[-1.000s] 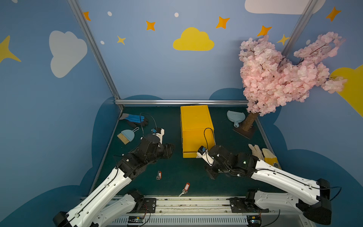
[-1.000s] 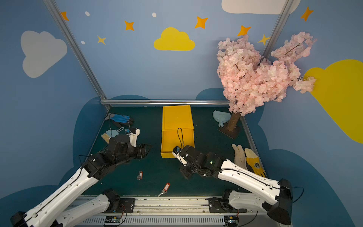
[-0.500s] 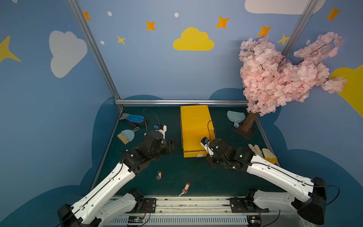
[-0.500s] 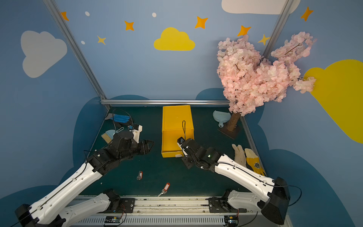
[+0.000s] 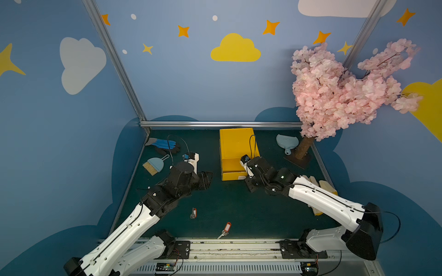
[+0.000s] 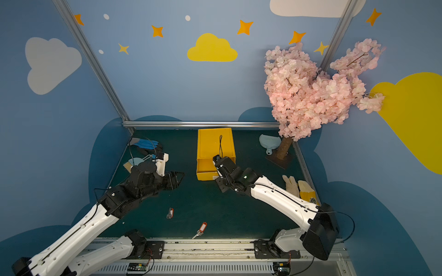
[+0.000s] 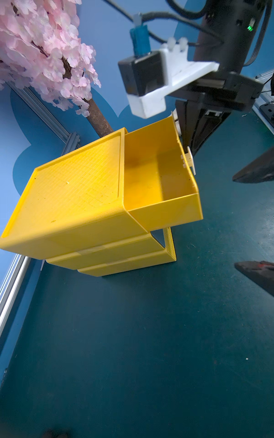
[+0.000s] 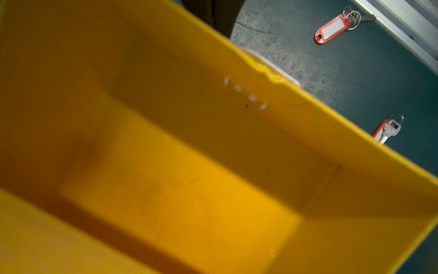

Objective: Take the keys out of the drawer
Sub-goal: Close the drawer in the storage box.

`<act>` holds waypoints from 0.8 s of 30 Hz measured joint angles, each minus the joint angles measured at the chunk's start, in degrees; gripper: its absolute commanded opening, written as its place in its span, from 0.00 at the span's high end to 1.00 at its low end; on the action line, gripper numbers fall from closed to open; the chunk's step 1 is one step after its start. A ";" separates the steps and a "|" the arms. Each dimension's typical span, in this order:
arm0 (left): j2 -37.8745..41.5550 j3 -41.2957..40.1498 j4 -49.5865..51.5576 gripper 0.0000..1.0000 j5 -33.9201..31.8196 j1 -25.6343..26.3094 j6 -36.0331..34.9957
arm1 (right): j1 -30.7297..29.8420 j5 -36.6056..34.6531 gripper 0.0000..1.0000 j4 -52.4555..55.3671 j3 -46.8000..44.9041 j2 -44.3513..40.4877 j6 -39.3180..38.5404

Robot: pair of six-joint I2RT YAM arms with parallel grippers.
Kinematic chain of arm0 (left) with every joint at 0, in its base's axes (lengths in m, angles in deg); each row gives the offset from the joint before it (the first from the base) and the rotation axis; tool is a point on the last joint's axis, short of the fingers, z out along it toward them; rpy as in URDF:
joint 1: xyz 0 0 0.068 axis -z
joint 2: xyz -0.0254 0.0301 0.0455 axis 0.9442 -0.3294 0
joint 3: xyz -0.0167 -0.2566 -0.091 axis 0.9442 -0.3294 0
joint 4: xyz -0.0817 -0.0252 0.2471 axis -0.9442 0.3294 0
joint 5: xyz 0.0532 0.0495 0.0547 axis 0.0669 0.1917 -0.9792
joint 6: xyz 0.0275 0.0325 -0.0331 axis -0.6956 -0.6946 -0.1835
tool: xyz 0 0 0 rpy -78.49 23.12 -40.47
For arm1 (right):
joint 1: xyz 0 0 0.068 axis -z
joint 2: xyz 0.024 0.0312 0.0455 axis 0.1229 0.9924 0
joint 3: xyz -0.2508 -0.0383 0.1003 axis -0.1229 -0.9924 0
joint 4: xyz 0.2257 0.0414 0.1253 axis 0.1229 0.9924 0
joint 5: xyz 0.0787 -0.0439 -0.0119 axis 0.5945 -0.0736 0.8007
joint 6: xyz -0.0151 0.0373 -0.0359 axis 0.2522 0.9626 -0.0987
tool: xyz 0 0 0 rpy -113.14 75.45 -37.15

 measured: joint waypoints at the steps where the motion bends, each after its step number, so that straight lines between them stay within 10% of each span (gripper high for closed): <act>1: 0.52 -0.28 0.11 0.46 -0.15 0.00 0.09 | 0.35 -0.11 1.00 0.00 0.85 1.07 0.02; 24: 3.13 -4.61 1.44 0.45 -0.52 0.22 2.03 | 6.49 1.49 0.98 0.59 14.49 13.55 3.76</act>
